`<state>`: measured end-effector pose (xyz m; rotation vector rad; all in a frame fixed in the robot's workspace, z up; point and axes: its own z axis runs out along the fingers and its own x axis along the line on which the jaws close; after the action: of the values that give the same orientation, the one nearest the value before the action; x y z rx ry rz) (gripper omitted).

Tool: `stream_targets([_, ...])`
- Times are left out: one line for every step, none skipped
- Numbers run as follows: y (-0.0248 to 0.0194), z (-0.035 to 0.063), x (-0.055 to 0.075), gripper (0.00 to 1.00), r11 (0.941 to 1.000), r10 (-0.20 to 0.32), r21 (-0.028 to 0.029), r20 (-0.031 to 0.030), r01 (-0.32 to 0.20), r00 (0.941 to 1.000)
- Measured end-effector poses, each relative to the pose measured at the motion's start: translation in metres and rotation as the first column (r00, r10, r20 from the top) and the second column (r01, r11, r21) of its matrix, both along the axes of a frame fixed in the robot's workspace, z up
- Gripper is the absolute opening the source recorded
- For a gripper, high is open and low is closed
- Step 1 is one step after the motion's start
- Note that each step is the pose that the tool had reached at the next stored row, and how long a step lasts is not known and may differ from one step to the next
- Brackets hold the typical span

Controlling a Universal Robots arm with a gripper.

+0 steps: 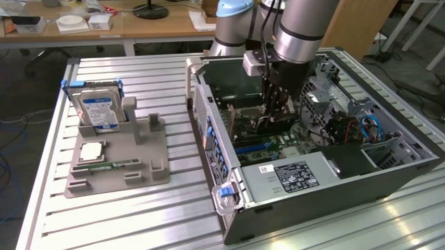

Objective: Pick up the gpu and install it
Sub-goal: 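Insert the gpu into the slot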

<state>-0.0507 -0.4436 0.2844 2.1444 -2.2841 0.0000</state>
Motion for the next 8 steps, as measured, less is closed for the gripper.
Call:
stream_targets([-0.0003, -0.0007, 0.0000, 0.27, 1.0000, 0.000, 0.0001, 0.0005, 0.000, 1.0000])
stream_targets([-0.0003, -0.0017, 0.0000, 0.27, 1.0000, 0.000, 0.0003, 0.0024, 0.000, 1.0000])
stream_targets([-0.0003, -0.0024, 0.0000, 0.27, 1.0000, 0.001, 0.0002, 0.0058, -0.001, 1.0000])
stream_targets([-0.0004, -0.0027, 0.0000, 0.27, 1.0000, 0.002, 0.0000, 0.0088, -0.002, 1.0000])
stream_targets([-0.0004, -0.0028, 0.0000, 0.27, 1.0000, 0.002, -0.0002, 0.0094, -0.002, 1.0000])
stream_targets([-0.0004, -0.0030, 0.0000, 0.27, 1.0000, 0.002, 0.0000, 0.0095, -0.002, 1.0000])
stream_targets([-0.0005, -0.0034, 0.0000, 0.27, 1.0000, 0.002, 0.0002, 0.0096, -0.002, 1.0000])
stream_targets([-0.0011, -0.0037, 0.0000, 0.27, 1.0000, 0.002, 0.0003, 0.0097, -0.002, 1.0000])
